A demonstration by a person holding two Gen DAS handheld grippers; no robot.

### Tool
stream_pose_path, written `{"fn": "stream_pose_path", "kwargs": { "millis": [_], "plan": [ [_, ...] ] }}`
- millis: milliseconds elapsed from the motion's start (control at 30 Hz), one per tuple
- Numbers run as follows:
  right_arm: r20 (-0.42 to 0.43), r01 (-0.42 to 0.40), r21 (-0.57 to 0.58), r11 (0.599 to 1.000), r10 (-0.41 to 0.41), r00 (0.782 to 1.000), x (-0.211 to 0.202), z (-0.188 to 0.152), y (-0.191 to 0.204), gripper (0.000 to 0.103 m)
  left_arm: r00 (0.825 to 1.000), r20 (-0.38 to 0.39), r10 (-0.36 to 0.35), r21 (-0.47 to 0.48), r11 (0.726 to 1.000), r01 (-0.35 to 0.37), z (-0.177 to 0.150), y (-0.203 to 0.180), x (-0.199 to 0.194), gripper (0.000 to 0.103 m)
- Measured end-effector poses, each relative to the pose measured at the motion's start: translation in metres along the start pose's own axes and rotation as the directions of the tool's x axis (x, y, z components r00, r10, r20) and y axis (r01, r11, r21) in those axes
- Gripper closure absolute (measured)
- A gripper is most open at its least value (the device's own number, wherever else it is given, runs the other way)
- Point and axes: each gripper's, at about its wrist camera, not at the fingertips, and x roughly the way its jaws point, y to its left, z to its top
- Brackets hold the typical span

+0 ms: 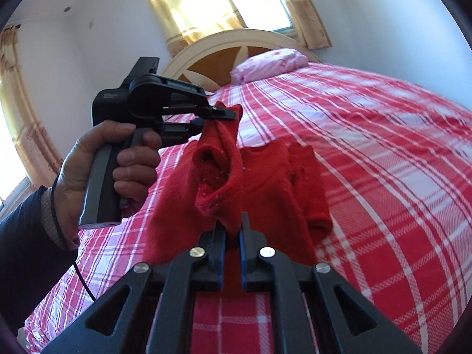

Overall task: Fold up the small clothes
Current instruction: 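Lift the folded red sweater with both tools, holding it up off the bed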

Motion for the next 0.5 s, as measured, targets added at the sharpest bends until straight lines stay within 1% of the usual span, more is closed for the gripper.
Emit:
{"fn": "stream_pose_path", "kwargs": {
  "millis": [200, 500],
  "plan": [
    [-0.008, 0.012, 0.064, 0.998, -0.012, 1.000, -0.004, -0.004, -0.019, 0.094, 1.000, -0.027, 0.008, 0.029, 1.000, -0.007, -0.002, -0.015, 0.021, 0.091],
    [-0.027, -0.015, 0.139, 0.990, 0.019, 0.999, -0.010, -0.014, -0.027, 0.094, 0.998, -0.060, 0.022, 0.061, 0.998, -0.018, -0.006, -0.027, 0.035, 0.091]
  ]
}}
